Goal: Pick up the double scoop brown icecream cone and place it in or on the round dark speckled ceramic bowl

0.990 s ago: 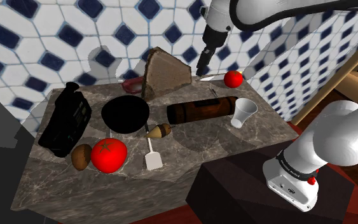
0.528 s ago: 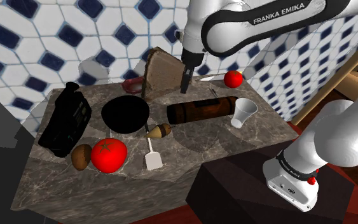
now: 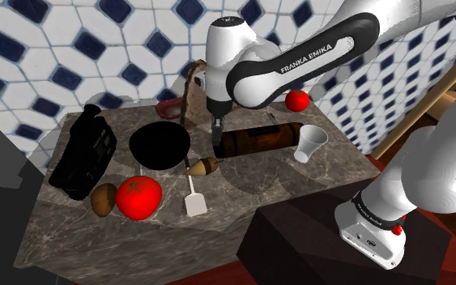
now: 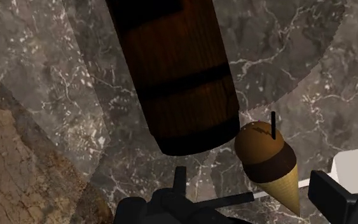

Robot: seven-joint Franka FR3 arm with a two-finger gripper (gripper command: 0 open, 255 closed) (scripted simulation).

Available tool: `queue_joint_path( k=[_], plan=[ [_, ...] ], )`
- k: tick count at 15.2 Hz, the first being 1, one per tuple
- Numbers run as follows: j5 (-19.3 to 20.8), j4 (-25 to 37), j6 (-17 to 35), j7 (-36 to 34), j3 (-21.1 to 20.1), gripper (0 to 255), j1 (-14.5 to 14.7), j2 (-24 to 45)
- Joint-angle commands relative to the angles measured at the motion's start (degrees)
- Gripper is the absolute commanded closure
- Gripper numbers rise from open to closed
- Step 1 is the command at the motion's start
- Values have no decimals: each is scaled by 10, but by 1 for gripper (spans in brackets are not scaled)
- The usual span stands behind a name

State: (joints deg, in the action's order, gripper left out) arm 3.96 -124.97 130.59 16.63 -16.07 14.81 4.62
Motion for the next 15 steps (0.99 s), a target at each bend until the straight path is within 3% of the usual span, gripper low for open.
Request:
queue_joint_path(
  k=[1, 7, 15],
  plan=[
    [14, 16, 8, 4, -8, 0, 10, 34],
    [58, 54, 34, 14, -22, 0, 43, 129],
    [80, 45, 82, 0, -11, 0, 49, 170]
  ],
)
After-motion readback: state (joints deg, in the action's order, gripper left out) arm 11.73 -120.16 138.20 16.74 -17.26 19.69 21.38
